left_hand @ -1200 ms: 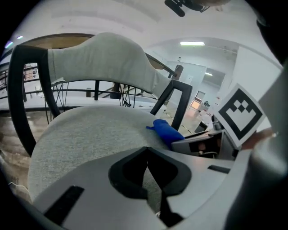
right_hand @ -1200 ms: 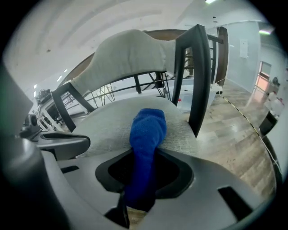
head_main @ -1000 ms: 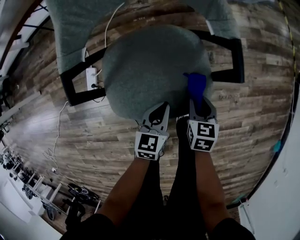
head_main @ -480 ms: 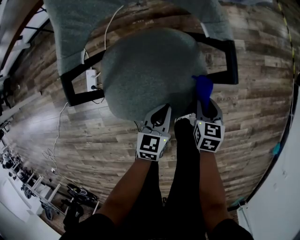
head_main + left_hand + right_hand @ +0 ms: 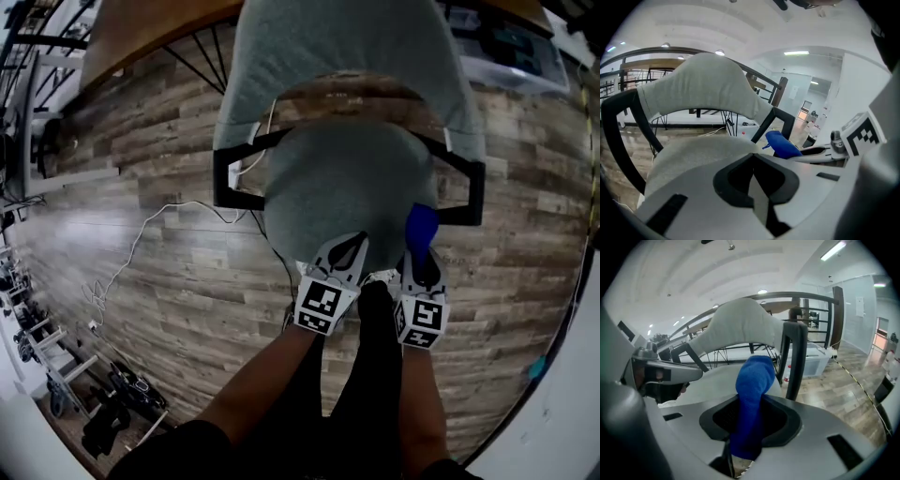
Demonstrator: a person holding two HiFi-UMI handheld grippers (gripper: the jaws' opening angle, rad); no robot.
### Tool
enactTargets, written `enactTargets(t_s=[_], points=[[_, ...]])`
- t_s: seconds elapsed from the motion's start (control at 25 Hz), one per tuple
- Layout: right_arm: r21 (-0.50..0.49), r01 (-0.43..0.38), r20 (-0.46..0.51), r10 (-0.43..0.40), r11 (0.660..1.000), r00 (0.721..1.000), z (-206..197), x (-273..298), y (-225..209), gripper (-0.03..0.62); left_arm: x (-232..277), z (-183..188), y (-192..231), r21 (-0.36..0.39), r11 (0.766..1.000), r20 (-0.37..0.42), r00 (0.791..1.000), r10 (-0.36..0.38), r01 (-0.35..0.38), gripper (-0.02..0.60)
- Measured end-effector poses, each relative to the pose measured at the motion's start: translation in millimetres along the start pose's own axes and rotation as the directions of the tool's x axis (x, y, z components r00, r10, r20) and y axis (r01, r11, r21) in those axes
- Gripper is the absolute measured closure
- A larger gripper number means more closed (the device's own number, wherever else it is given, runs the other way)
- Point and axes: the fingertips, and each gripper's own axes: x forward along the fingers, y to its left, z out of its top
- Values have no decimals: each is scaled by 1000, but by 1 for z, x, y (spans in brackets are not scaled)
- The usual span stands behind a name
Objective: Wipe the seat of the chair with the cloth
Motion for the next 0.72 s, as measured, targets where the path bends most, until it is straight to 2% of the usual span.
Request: enactTargets(t_s=[0.2, 0.52, 0.72], points=[[-52, -35, 60, 39, 998, 997, 62, -35, 22, 480, -37, 48, -3, -7, 1000, 34, 999, 23, -23, 580], [-125, -85, 146, 103, 989, 984, 162, -88, 62, 480, -109, 169, -6, 37, 997, 157, 985, 67, -74, 580], [-176, -107, 225, 146, 979, 963, 238, -120, 84, 479, -140, 237, -2, 62, 994, 230, 971, 72, -89, 580]])
